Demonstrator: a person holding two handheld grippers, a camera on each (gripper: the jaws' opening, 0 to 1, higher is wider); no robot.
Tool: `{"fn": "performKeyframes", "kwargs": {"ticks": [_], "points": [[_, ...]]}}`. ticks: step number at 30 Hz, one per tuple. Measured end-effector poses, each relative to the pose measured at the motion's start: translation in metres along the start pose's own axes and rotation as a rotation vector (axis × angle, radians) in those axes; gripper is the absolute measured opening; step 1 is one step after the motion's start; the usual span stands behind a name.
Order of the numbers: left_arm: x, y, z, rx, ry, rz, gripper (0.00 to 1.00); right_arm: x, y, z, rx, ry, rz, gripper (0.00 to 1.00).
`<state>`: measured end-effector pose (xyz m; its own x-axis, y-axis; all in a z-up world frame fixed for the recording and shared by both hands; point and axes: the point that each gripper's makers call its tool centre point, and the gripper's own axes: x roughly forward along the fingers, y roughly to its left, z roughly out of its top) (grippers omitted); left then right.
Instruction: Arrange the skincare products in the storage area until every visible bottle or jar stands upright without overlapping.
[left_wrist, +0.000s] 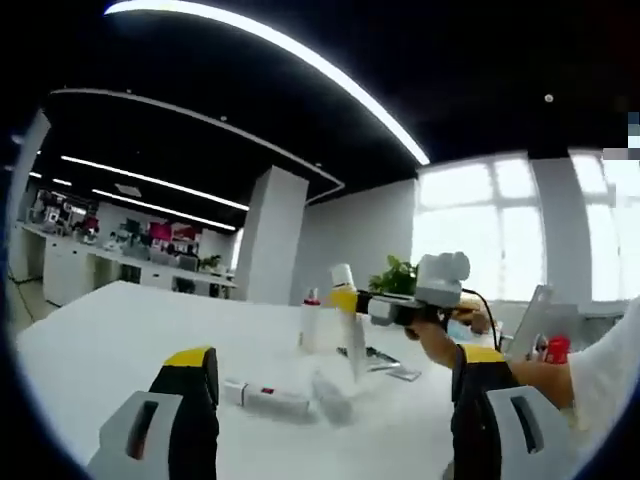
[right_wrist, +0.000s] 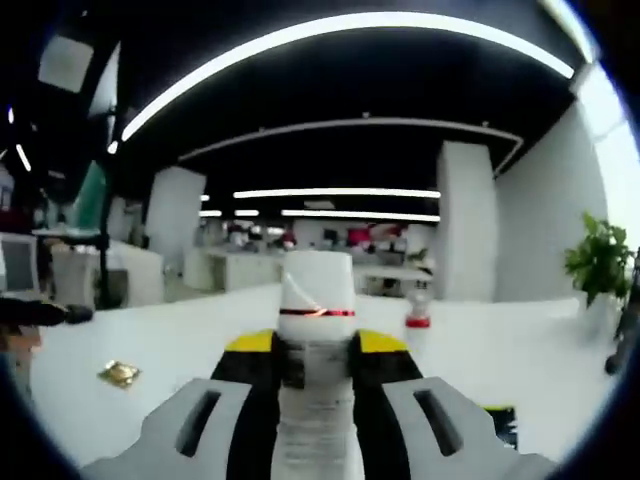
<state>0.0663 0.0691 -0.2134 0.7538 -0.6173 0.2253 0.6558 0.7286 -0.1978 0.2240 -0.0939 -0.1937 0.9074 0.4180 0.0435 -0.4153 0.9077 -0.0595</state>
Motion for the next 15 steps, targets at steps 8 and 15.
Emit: {"fn": "performKeyframes", "kwargs": {"ticks": [8,15], "points": [[0.027,-0.001,0.016,0.107,-0.071,-0.076,1.00,-0.008,0.004,0.009,0.082,-0.015,0.031,0.25],[0.047,0.002,0.004,0.209,-0.020,-0.145,0.78,-0.012,0.011,0.017,0.157,-0.024,0.077,0.25]]}}
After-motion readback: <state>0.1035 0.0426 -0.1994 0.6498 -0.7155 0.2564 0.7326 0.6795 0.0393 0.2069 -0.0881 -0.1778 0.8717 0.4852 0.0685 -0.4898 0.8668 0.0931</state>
